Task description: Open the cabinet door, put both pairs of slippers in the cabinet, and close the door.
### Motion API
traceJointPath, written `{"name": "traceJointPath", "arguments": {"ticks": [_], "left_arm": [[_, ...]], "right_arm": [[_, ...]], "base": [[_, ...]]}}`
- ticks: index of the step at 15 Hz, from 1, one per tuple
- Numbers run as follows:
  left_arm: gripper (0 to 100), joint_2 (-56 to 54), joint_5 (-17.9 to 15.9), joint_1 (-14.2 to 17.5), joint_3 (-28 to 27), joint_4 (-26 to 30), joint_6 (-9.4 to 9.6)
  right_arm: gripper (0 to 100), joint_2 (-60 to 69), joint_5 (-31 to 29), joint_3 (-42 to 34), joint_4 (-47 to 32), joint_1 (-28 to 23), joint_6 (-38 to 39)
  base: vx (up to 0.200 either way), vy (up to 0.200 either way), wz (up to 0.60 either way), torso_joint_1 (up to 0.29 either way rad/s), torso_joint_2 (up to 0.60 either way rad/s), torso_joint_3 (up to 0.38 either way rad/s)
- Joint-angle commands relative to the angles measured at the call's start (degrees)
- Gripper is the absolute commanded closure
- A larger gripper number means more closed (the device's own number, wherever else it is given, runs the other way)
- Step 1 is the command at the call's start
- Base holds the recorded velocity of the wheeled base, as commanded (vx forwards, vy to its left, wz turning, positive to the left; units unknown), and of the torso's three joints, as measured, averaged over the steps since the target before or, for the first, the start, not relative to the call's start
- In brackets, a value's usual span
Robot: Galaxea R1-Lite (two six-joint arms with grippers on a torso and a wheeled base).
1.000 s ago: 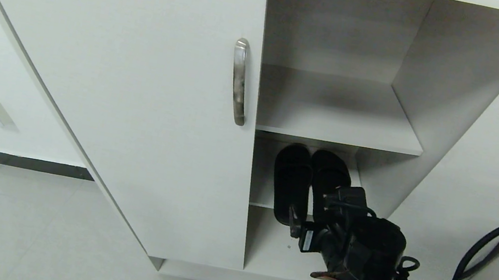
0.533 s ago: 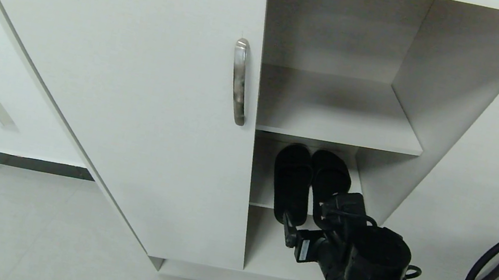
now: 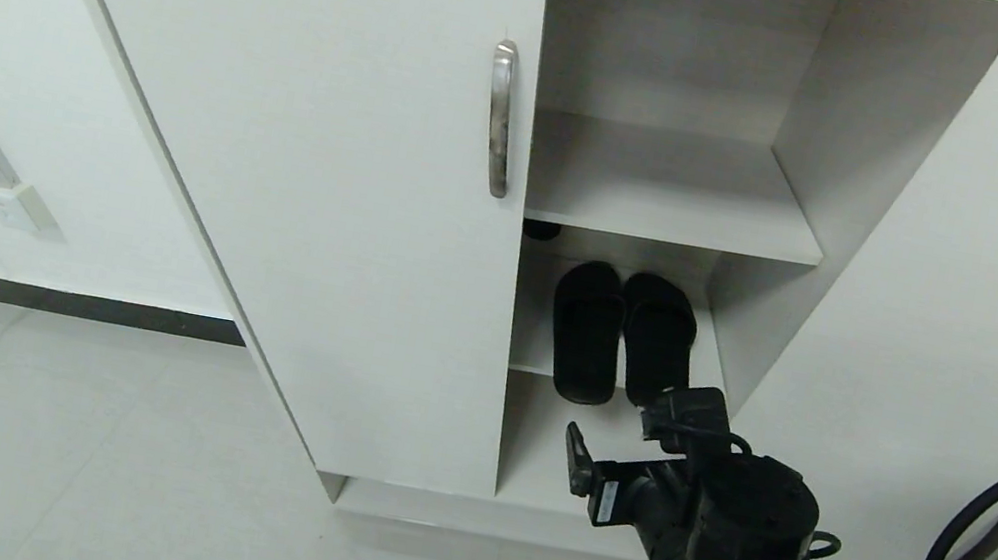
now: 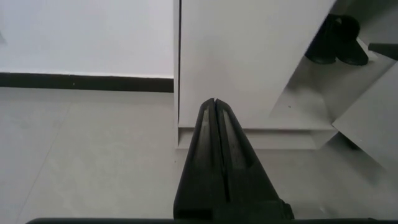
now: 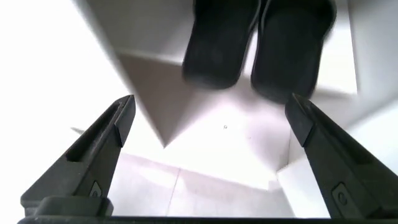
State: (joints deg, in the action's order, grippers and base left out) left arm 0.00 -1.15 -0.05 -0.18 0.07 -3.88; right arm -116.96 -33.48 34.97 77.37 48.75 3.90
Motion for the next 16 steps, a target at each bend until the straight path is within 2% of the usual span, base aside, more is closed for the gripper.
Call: {"name": "traceJointPath", "arguments": {"ticks": [1,9,16], "left_arm": [[100,0.1,0.0,0.0,0.0,0.0,0.01],[100,0.1,-0.1,0.0,0.0,0.1,0.01],[100,0.1,-0.1,0.0,0.0,0.1,0.01]], "right_arm": [[0,-0.2,0.0,-0.1,0.1,0.0,0.0],[0,-0.2,-0.2,-0.3,0.8,0.0,0.0],[0,-0.2,-0.2,-0.3,1.0,0.0,0.0]], "base": [[0.0,0.0,0.0,0.0,0.0,0.0],[0.0,0.0,0.0,0.0,0.0,0.008],[0.0,0.0,0.0,0.002,0.0,0.188]]}}
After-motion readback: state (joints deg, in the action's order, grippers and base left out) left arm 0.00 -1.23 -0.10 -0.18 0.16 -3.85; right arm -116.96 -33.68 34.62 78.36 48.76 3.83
